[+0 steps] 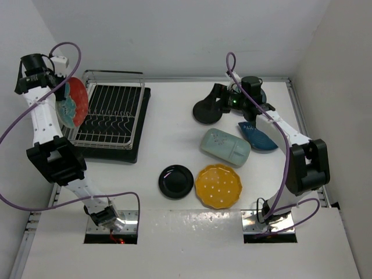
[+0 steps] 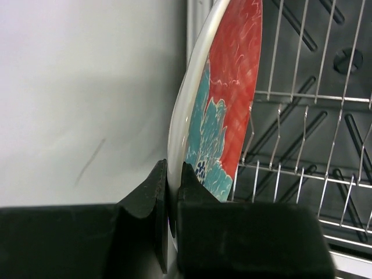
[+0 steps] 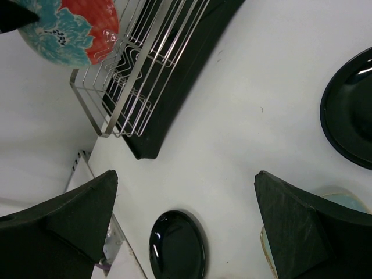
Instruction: Load the plates into the dish rack
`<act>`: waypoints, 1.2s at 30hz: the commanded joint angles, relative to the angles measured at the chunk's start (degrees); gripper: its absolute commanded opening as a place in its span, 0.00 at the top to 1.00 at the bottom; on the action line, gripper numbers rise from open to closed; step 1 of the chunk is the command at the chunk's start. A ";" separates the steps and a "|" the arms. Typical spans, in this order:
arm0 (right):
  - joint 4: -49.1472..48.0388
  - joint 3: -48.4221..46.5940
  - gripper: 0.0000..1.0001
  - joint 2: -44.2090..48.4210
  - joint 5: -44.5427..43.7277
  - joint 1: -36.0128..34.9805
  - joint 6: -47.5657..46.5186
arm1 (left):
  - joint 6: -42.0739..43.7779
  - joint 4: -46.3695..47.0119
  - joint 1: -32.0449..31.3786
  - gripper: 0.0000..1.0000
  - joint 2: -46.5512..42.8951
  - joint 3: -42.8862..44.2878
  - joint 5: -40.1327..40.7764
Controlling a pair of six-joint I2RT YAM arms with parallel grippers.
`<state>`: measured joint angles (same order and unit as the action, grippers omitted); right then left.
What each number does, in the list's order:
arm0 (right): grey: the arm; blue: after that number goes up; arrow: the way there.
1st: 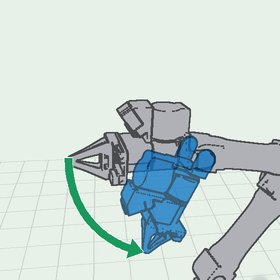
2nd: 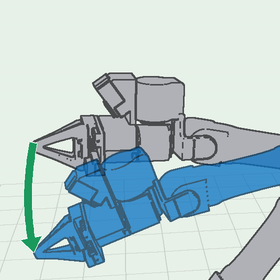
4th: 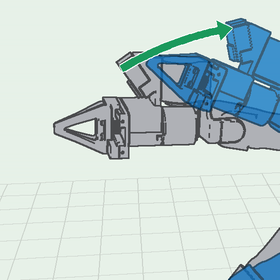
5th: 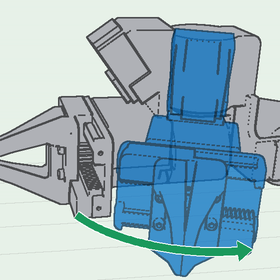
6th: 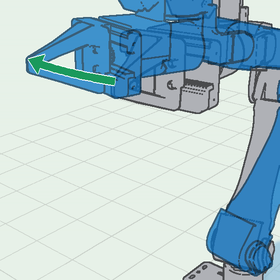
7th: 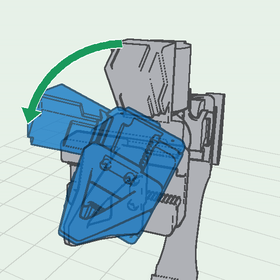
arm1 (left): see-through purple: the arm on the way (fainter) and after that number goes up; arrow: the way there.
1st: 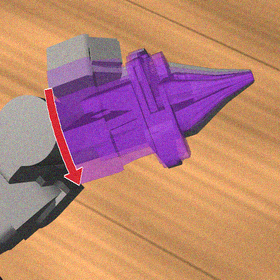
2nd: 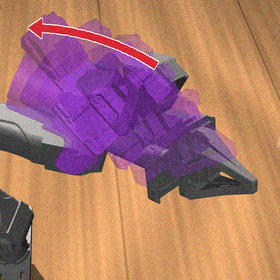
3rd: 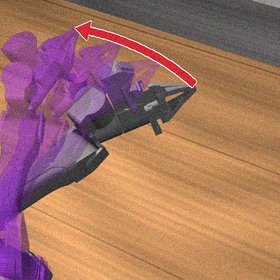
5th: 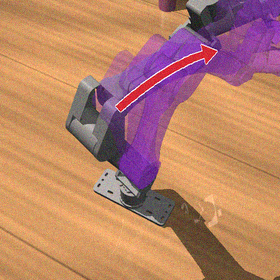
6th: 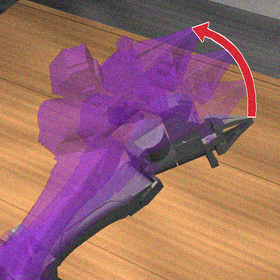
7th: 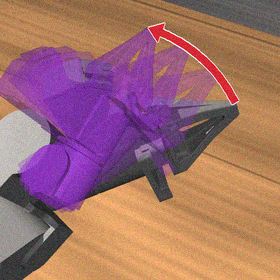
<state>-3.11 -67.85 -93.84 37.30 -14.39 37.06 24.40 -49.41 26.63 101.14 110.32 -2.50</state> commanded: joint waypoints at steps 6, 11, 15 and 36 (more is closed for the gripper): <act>-0.49 -0.97 0.00 1.21 -0.38 -0.28 -1.46 | 0.65 13.01 0.79 1.00 -5.34 -6.77 0.12; -0.40 -0.26 0.00 1.91 -0.30 -0.28 -1.81 | 0.65 14.34 2.02 0.96 -5.87 -13.98 -0.57; -0.40 0.09 0.00 2.00 -0.38 -0.20 -1.99 | -1.28 14.34 2.63 0.61 -7.09 -15.23 -2.07; 27.53 -16.06 0.00 -12.64 -26.30 20.71 4.07 | -4.10 2.93 -0.78 0.19 -7.72 -3.28 -13.74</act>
<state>15.73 -79.05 -101.54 20.23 1.74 39.22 21.56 -42.72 28.08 96.25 103.98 -10.37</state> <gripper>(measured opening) 0.996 0.807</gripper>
